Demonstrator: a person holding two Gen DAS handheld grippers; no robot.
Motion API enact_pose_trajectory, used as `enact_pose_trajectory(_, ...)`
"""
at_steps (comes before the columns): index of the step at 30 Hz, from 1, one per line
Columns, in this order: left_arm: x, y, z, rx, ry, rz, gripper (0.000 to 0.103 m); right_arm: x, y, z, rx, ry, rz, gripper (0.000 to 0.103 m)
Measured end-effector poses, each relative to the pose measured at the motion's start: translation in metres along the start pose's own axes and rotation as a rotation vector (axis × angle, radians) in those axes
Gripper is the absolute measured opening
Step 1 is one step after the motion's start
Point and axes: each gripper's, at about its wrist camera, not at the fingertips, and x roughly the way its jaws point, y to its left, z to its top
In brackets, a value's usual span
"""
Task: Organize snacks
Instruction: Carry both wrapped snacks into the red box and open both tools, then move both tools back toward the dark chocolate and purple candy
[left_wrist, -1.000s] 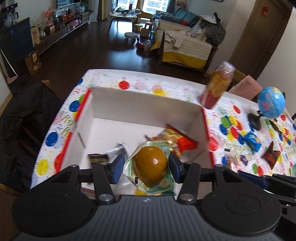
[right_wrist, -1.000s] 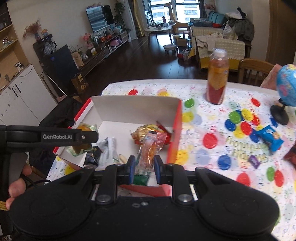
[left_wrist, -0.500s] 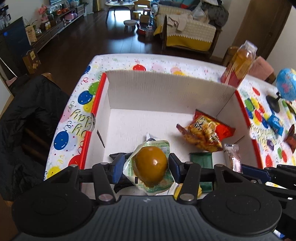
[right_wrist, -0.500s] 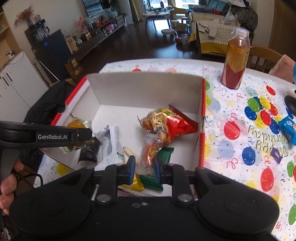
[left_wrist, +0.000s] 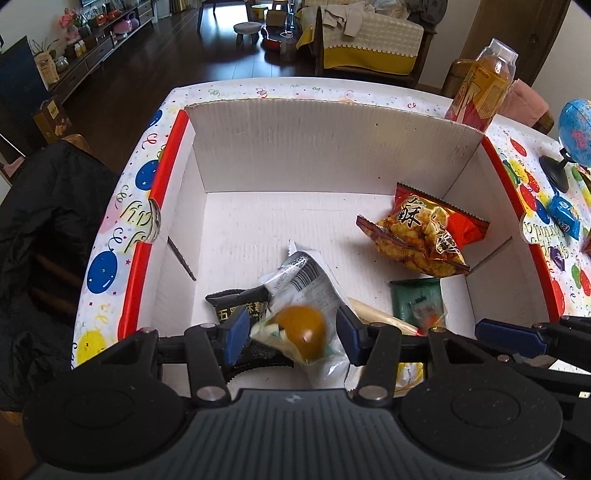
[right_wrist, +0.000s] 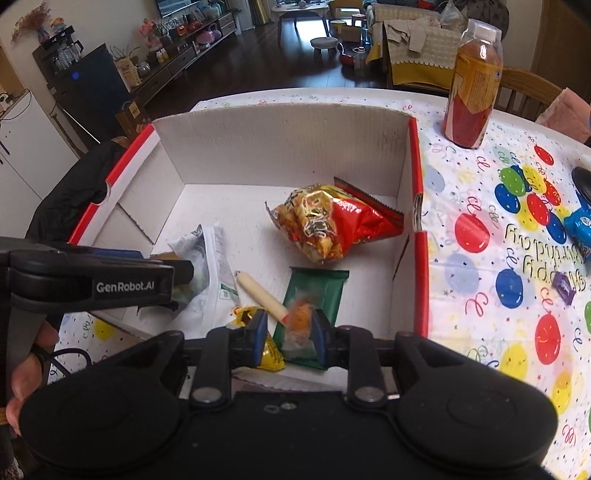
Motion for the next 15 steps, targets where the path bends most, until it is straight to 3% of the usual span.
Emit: enact_pose_trajectory(15,-0.038,0.003,-0.006,-0.007,-0.069,-0.057,0.064,-0.035,0.001,-0.006,0.029,-0.058,-0.006,0.039)
